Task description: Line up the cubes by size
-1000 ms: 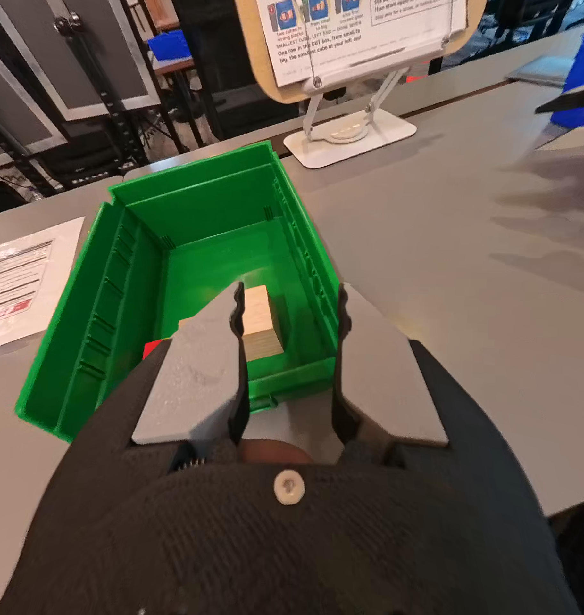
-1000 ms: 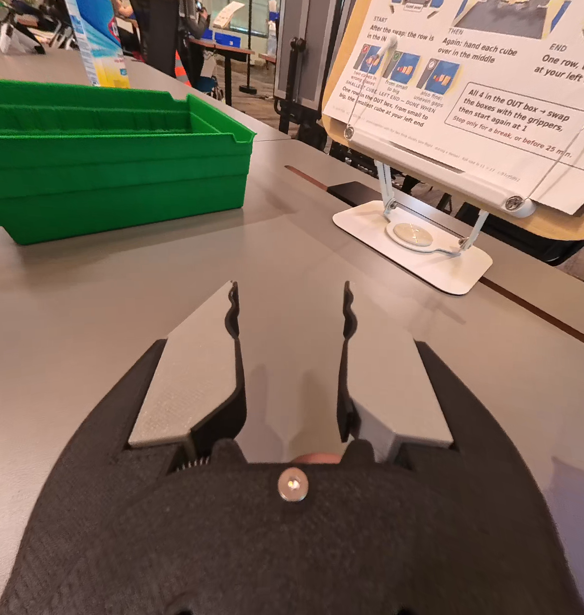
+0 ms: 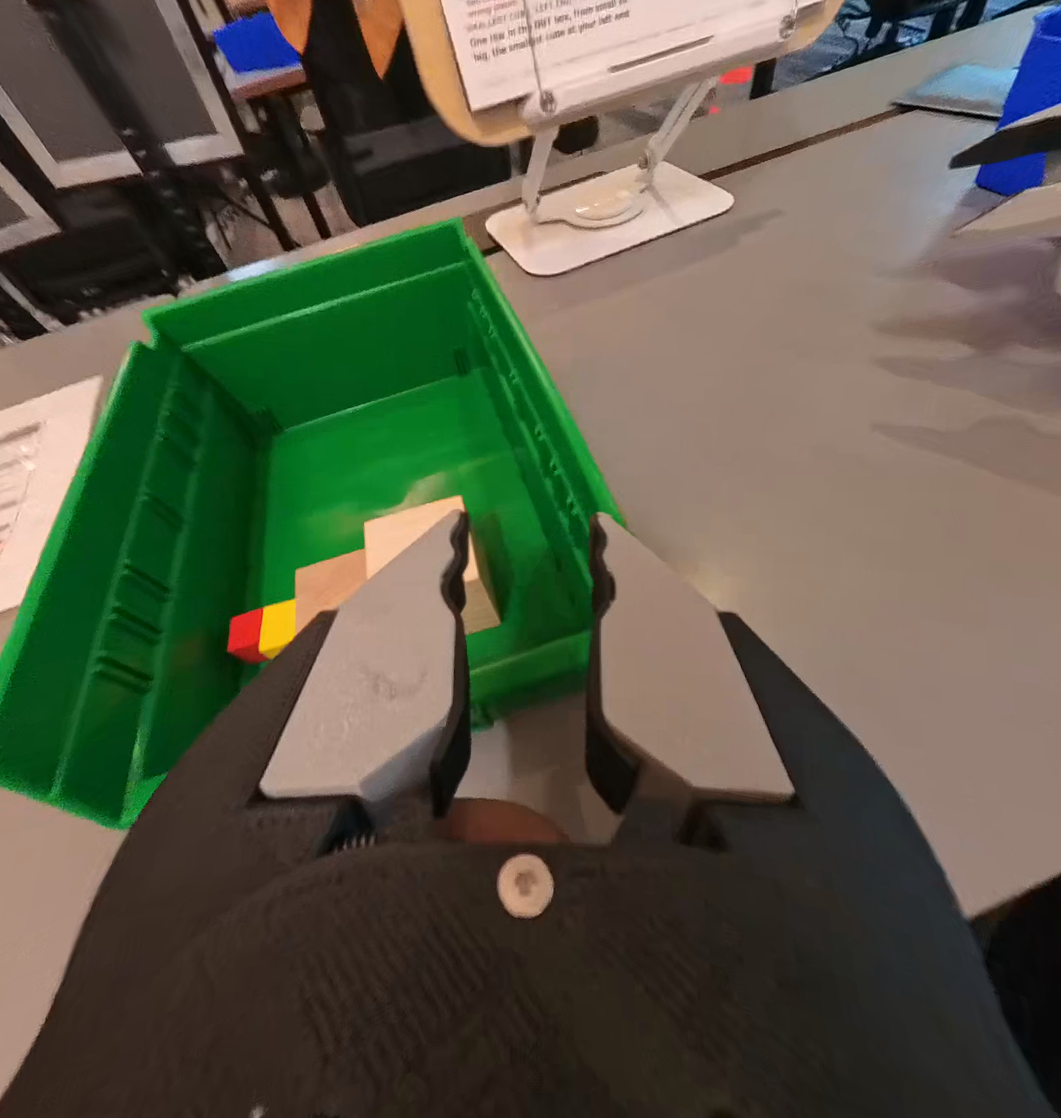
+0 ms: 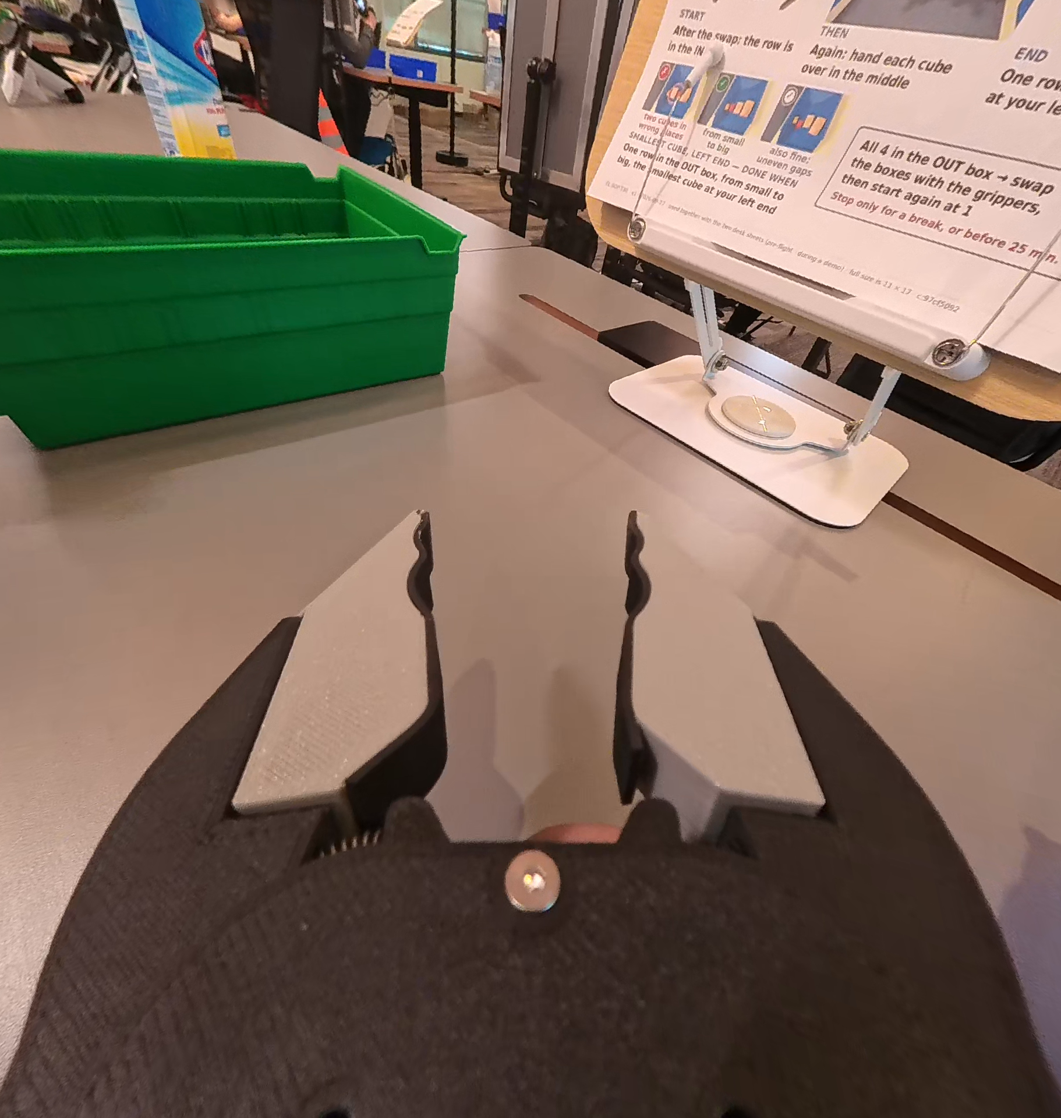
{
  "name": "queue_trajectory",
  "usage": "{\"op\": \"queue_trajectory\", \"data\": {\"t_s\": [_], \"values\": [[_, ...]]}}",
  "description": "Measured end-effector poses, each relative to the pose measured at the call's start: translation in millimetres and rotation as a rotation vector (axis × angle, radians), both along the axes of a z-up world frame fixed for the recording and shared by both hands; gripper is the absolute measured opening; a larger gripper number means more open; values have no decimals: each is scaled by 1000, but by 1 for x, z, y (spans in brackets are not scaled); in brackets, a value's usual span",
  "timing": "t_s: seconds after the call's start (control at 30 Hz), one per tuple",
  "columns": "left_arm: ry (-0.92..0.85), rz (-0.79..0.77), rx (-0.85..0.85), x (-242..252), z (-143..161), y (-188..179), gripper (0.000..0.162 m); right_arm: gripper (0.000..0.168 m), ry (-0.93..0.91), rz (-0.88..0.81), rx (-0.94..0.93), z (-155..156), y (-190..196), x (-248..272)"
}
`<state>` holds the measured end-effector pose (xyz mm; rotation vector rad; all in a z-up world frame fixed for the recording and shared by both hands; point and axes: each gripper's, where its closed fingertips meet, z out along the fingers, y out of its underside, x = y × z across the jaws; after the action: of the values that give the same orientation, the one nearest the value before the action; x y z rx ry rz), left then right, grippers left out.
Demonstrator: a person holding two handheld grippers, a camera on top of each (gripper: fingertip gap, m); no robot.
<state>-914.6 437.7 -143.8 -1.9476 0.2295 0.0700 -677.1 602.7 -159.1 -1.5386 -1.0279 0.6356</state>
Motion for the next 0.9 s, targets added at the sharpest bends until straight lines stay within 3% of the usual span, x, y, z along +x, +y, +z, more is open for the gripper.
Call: {"op": "queue_trajectory", "data": {"t_s": [0.07,0.23,0.43,0.57,0.67,0.83,0.9], "values": [[7,16,39,7,3,10,32,62,-3,0,0,0,0,0],[13,10,-11,11,-10,18,47,63,10,-1,20,6,-2,1],[10,56,88,-8,23,-1,47,63,0,12,18,4,-5,-1],[-85,99,207,-21,44,3,36,63,20,45,40,9,-13,-6],[-74,-77,193,-3,52,22,36,68,31,102,41,10,-24,-11],[185,-541,155,23,66,42,46,72,45,205,-64,0,-41,-19],[315,-737,94,31,55,39,48,73,60,247,-103,0,-46,-22]]}}
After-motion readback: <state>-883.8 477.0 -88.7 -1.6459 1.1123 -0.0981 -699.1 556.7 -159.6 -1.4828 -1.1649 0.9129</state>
